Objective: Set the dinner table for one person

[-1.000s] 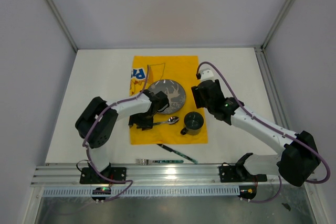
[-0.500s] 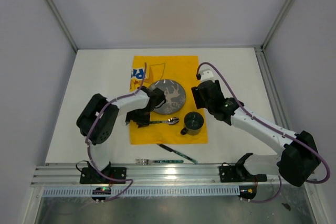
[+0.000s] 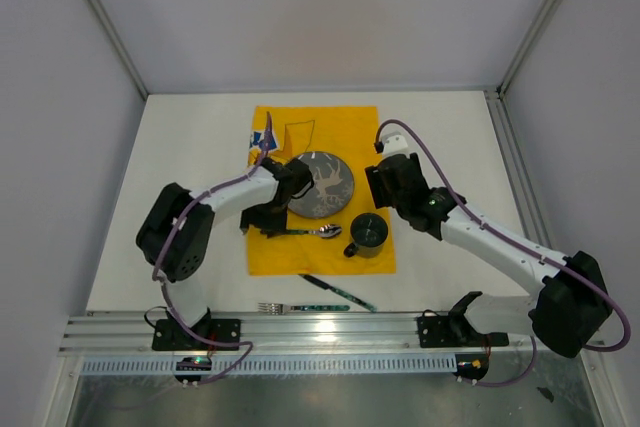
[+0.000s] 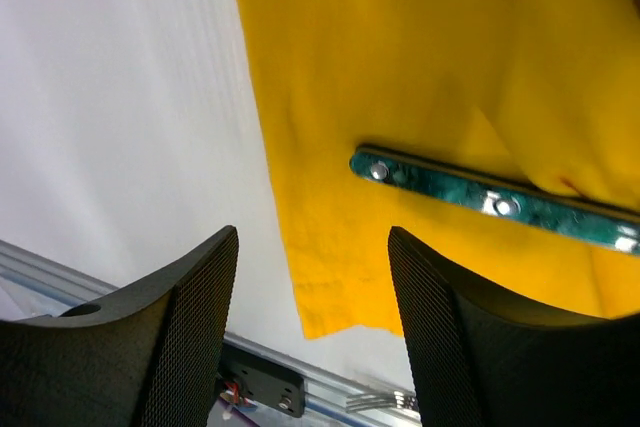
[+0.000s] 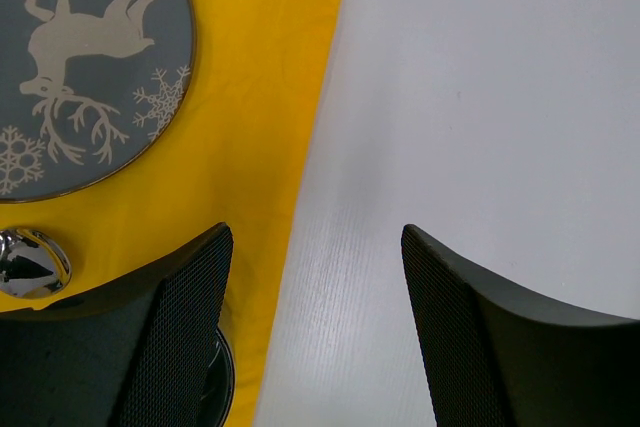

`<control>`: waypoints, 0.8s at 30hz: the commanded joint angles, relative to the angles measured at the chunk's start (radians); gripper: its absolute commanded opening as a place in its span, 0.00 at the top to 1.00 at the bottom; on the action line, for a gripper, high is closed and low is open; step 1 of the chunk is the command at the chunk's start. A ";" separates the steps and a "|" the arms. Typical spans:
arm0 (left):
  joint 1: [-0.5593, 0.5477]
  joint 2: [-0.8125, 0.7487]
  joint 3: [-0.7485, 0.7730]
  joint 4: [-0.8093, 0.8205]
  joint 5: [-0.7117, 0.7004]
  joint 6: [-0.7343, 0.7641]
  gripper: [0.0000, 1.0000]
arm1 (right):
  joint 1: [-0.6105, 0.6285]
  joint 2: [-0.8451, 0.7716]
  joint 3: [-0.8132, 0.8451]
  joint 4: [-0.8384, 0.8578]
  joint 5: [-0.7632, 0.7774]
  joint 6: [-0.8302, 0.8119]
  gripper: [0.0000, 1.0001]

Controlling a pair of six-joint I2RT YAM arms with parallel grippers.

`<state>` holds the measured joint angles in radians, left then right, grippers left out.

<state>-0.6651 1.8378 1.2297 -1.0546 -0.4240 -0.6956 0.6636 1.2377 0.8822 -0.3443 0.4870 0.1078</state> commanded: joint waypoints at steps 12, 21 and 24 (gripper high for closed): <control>-0.037 -0.382 -0.033 -0.033 0.122 -0.154 0.33 | -0.004 -0.037 0.007 0.084 -0.234 0.004 0.23; -0.037 -0.463 -0.032 0.057 0.088 -0.128 0.27 | 0.022 -0.081 0.037 -0.139 -0.573 -0.010 0.23; -0.037 -0.451 -0.018 0.070 0.087 -0.113 0.27 | 0.155 -0.156 -0.012 -0.160 -0.567 -0.026 0.23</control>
<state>-0.7017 1.3941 1.1805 -1.0344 -0.3176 -0.8265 0.7055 1.1645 0.8829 -0.4484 0.0196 0.0963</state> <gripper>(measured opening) 0.730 0.767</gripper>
